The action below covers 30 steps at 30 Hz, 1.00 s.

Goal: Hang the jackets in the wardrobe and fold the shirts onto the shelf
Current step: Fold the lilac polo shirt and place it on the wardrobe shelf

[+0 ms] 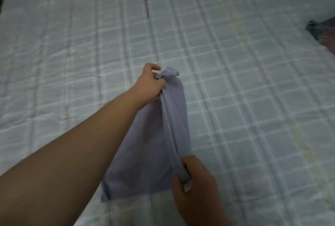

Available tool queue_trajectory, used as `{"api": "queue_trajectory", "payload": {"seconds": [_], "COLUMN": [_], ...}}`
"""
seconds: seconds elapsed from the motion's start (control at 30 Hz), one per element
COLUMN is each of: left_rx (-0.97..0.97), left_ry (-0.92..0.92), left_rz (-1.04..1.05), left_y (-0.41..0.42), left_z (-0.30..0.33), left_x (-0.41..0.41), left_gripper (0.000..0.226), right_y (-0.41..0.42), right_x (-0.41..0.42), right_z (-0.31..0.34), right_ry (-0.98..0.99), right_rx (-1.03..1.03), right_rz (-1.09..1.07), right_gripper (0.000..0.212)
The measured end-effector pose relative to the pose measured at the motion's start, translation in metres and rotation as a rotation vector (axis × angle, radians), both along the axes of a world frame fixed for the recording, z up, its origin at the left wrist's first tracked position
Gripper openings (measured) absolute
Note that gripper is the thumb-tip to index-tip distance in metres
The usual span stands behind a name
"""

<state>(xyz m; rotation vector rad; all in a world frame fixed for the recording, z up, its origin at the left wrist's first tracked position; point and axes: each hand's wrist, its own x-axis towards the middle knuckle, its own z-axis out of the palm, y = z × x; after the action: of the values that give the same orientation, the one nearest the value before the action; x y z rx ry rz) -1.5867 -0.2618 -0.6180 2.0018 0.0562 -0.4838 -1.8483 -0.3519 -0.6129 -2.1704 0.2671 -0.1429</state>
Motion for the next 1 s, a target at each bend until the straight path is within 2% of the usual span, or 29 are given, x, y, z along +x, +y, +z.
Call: {"api": "queue_trajectory", "payload": {"seconds": [0.1,0.2,0.27,0.33,0.4,0.53,0.7,0.73,0.8,0.9,0.93,1.0], "left_rx": [0.073,0.109,0.055,-0.055,-0.072,0.106,0.142,0.176,0.281,0.506,0.558,0.630], "left_ry": [0.056,0.112,0.167,0.200,0.160,0.002,0.018,-0.034,-0.261,-0.634,-0.686,-0.647], "left_rz": [0.030,0.092,0.154,0.238,0.267,0.222,0.302,0.283,0.150,-0.197,-0.284,-0.395], "left_y": [0.086,0.157,0.186,0.200,0.204,0.205,0.214,0.214,0.213,0.202,0.197,0.187], "left_z": [-0.007,-0.037,-0.066,-0.090,-0.101,-0.105,-0.101,-0.098,-0.093,-0.093,-0.096,-0.106], "left_x": [-0.003,-0.012,-0.019,-0.023,-0.024,-0.015,-0.018,-0.025,-0.043,-0.074,-0.086,-0.115], "left_gripper": [0.050,0.043,0.044,0.047,0.050,0.068,0.065,0.061,0.053,0.052,0.051,0.055], "right_y": [0.070,0.134,0.167,0.186,0.196,0.203,0.184,0.177,0.159,0.127,0.116,0.098], "right_x": [0.003,0.000,-0.002,-0.006,-0.011,-0.016,-0.012,-0.008,0.004,0.033,0.043,0.059], "right_z": [-0.011,-0.049,-0.080,-0.105,-0.118,-0.118,-0.100,-0.095,-0.089,-0.096,-0.099,-0.108], "right_ry": [0.034,0.088,0.114,0.117,0.140,0.228,0.147,0.113,0.069,0.075,0.085,0.104], "right_rx": [-0.056,-0.133,-0.244,-0.311,-0.341,-0.418,-0.379,-0.371,-0.391,-0.494,-0.535,-0.607], "right_rz": [0.140,0.271,0.339,0.416,0.472,0.495,0.486,0.459,0.389,0.286,0.259,0.234], "right_gripper": [0.027,0.027,0.026,0.028,0.028,0.038,0.030,0.029,0.032,0.043,0.048,0.056]}}
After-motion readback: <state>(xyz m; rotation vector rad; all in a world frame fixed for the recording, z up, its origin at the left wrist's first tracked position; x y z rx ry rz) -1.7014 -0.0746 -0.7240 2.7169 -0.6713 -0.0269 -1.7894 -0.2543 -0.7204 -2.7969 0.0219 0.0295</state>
